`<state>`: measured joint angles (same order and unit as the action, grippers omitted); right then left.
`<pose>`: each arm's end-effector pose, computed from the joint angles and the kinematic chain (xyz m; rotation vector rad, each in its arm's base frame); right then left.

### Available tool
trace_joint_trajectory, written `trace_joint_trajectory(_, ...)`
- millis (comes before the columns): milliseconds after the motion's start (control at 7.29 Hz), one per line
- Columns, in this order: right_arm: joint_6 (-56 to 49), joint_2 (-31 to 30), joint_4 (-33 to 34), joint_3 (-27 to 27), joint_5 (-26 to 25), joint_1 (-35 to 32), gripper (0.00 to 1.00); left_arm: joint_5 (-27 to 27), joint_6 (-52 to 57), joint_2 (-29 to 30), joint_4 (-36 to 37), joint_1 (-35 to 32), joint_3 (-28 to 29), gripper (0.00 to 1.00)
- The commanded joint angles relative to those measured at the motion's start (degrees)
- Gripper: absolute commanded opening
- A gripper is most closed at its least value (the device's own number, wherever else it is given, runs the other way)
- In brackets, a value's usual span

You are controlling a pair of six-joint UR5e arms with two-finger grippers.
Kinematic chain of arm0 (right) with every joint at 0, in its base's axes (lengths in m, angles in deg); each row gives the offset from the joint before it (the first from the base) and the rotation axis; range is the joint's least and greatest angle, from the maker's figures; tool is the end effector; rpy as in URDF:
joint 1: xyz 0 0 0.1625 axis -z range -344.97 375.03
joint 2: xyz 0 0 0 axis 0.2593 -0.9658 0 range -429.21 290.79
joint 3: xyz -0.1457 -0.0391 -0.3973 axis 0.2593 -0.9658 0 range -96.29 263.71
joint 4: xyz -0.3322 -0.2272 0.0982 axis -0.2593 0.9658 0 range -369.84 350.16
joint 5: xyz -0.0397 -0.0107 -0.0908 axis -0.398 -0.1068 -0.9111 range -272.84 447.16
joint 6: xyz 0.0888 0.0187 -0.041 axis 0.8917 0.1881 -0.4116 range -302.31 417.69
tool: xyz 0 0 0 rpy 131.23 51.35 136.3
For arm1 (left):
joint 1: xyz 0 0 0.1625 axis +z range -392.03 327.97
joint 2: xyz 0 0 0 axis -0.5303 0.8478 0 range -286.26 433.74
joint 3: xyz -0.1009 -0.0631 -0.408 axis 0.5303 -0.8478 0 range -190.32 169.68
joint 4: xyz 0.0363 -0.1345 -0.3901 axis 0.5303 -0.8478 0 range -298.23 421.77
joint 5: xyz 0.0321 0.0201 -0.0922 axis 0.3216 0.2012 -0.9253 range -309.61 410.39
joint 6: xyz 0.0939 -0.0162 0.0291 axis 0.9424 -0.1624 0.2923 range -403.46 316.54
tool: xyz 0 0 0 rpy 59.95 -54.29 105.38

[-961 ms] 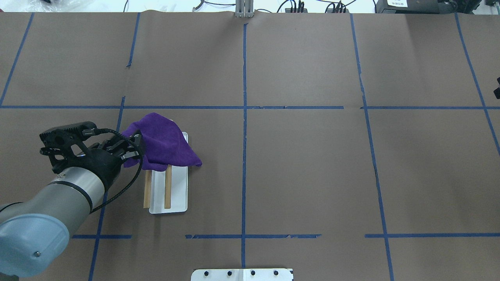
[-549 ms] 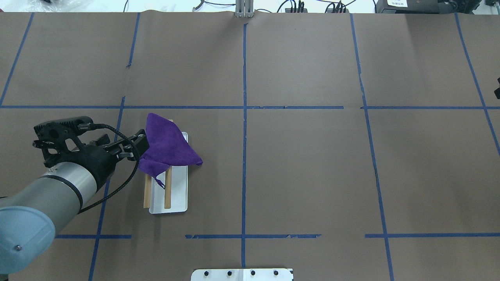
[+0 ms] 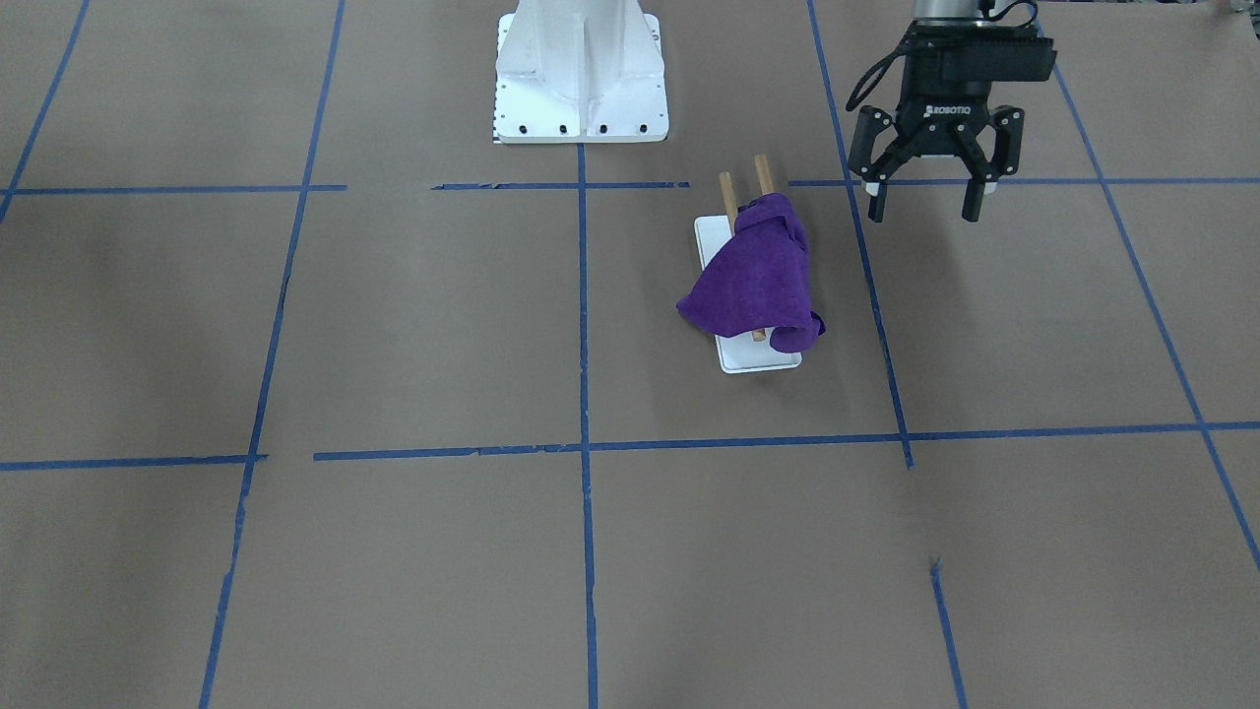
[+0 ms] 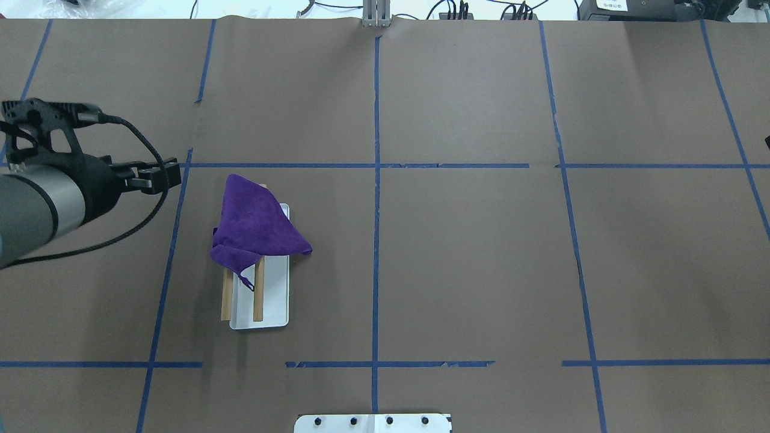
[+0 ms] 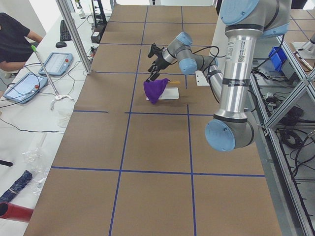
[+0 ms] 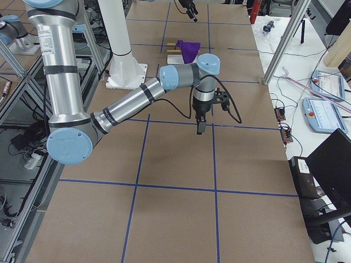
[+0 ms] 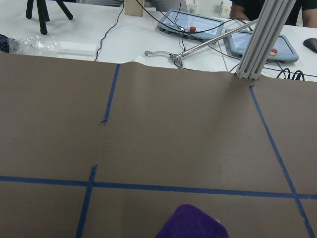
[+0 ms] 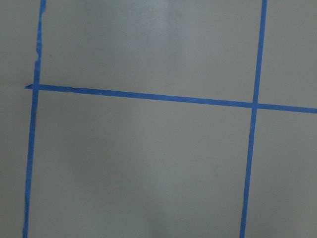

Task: Hang towel on rack

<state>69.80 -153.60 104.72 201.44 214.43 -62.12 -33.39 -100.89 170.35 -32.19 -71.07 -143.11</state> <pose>-0.0356 -0.4841 0.4330 0.0041 -0.6658 -0.0624 0.2535 -0.3911 0.2661 0.6263 0.6963 -0.1551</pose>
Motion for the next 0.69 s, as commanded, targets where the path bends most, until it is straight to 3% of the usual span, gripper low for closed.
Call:
trace_joint_trajectory(0,0.3,-0.9,0.0,-0.1,0.4,-0.8,1.00,-15.6,10.4,3.0,10.6,-9.0,0.9,1.00)
trace_joint_trajectory(137,-0.7,-1.3,0.0,-1.0,2.0,-3.4,1.00,-20.7,17.5,4.6,13.8,-14.5,2.3,1.00)
trace_joint_trajectory(275,-8.1,-1.5,0.0,-5.1,6.9,-7.6,1.00,-26.3,24.7,6.9,17.5,-21.2,6.0,1.00)
trace_joint_trajectory(549,-25.0,-2.0,-0.1,-14.2,10.0,-14.3,1.00,-35.8,40.9,8.7,20.5,-31.8,15.0,1.00)
